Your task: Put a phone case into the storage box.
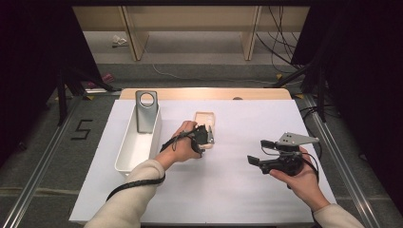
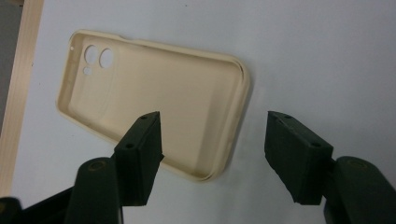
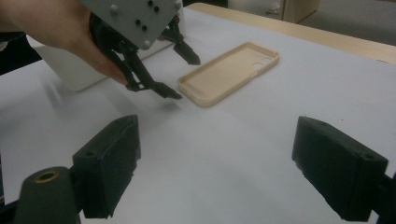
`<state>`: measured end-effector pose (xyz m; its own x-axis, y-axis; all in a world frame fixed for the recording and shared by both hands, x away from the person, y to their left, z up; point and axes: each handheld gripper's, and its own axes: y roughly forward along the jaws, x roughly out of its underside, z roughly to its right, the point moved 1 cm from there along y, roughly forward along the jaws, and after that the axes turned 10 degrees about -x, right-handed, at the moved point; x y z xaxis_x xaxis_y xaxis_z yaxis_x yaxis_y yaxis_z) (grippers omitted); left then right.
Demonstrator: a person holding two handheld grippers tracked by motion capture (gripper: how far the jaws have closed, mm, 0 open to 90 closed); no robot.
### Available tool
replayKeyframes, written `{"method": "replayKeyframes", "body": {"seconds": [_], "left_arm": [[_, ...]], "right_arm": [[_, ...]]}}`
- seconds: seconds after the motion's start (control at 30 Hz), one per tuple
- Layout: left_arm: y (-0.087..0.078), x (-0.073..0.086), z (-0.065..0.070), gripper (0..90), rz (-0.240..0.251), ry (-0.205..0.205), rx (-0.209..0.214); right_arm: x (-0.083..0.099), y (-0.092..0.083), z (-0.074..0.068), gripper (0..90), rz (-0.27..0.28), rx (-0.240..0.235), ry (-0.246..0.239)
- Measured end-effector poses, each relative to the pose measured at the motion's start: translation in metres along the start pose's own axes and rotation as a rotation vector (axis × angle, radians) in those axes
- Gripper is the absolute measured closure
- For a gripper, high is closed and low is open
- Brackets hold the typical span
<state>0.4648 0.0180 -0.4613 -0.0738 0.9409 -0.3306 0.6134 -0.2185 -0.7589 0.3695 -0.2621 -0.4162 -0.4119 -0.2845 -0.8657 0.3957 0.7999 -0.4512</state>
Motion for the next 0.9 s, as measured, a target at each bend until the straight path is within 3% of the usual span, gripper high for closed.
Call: {"method": "replayKeyframes", "body": {"seconds": [0.27,0.5,0.9], "left_arm": [[0.0039,-0.0009,-0.0025,30.0,-0.025,0.051,-0.004],[0.0071,-0.0014,-0.0021,25.5,-0.041,0.054,0.011],[0.0093,-0.0033,-0.0066,22.7,-0.036,0.111,-0.003]], "right_arm": [[0.0001,-0.0002,0.0004,16.2,0.002,0.000,0.001],[0.0001,-0.0004,0.0002,16.2,0.001,0.001,0.001],[0.0002,-0.0008,0.0006,16.2,0.002,0.002,0.003]]}}
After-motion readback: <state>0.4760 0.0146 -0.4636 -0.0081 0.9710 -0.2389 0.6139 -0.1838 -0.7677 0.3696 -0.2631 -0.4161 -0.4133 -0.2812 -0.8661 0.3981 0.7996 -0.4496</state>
